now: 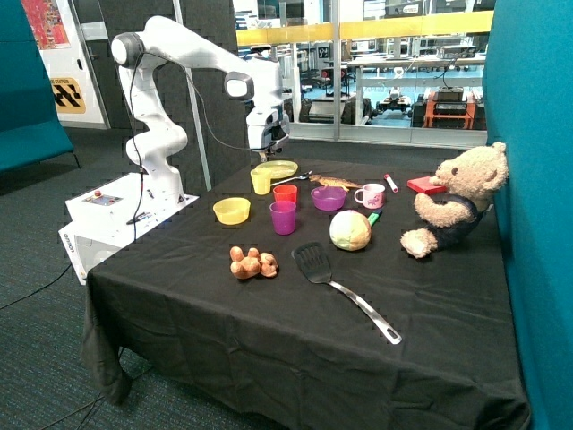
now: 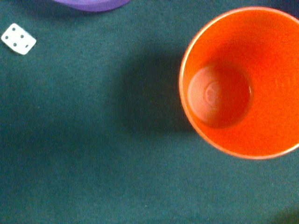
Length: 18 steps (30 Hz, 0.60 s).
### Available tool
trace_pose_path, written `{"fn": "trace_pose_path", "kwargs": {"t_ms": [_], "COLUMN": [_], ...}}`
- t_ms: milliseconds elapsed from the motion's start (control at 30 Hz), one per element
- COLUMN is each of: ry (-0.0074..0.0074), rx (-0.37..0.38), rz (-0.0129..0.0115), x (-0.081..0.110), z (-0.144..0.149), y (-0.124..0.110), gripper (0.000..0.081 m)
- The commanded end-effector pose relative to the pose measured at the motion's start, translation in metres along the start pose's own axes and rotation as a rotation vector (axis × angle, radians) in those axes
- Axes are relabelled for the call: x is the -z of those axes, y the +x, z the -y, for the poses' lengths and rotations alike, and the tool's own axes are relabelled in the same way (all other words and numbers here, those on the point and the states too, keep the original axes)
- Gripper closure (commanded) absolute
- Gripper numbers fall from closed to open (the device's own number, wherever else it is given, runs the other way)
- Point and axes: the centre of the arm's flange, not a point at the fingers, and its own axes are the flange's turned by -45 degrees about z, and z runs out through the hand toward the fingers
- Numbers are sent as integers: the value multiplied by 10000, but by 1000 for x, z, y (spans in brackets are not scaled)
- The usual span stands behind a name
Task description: Match the cups with the appropriate bowls
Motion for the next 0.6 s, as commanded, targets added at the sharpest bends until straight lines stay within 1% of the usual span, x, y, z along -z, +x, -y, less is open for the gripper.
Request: {"fn": "trace_pose_path", "kwargs": {"t_ms": [0,33,67,100,133,167,200,233,300,567], "ry": [-19,-21,-21,-21,-22,-22,-22,-23,-23,-25], "rx": [1961,1613,1588,1541,1447,1400,1374,1330,1224,907], "rz": [118,118,118,118,118,118,118,117,117,117], "x": [2,1,-1,-2,-3,-4,-6,-7,-9,-14], "z": [1,-2,-4,-5,-6,-7,-8,-9,-11,-16], "y": [2,5,7,9,11,13,14,15,17,22], "gripper": [0,0,0,47,256,360,410,437,456,466]}}
